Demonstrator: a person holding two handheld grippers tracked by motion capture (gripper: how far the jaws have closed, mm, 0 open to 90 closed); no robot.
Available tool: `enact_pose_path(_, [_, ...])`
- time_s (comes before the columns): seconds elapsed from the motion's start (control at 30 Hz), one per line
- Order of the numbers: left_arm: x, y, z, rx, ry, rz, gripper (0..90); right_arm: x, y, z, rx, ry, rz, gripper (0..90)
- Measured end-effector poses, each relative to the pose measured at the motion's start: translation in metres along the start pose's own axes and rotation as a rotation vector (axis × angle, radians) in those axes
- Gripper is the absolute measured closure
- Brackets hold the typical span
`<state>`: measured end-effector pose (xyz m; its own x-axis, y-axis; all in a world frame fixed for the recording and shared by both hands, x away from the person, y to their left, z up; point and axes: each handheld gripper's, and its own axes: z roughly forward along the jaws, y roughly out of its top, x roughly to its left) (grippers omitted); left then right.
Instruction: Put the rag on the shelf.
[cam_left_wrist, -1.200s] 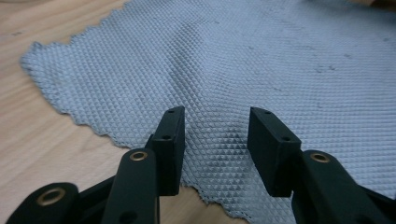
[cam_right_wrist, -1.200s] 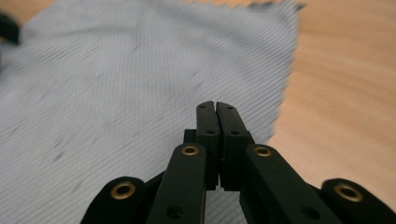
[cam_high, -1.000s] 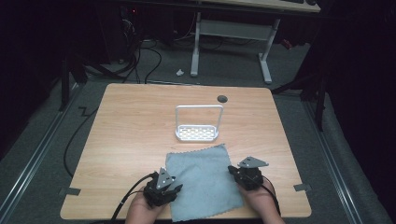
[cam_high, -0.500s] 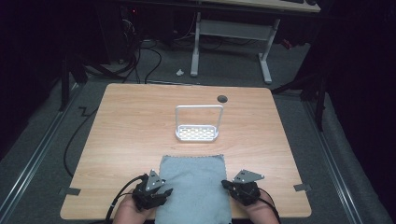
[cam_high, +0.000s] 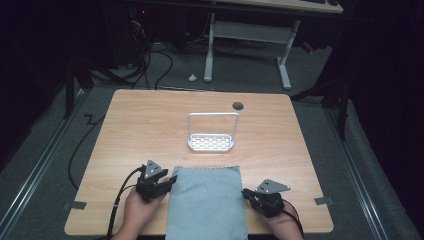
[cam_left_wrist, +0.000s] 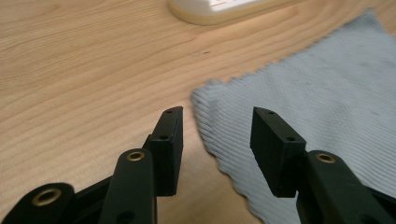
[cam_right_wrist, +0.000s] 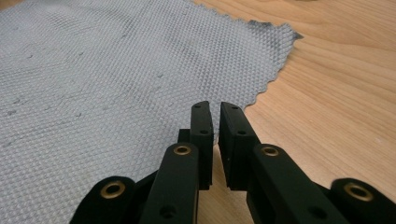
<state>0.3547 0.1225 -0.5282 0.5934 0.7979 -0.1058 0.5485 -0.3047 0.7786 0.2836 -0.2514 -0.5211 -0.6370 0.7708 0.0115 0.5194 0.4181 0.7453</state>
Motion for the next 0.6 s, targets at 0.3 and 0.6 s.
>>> enact_pose_path(0.3, [0.0, 0.009, 0.02, 0.025, 0.001, 0.034, 68.2, -0.003, -0.001, 0.004, 0.005, -0.002, 0.013, 82.8])
enact_pose_path(0.6, [-0.003, 0.009, 0.021, 0.033, 0.003, 0.071, 83.8, -0.006, 0.003, 0.008, -0.022, -0.023, 0.039, 78.5])
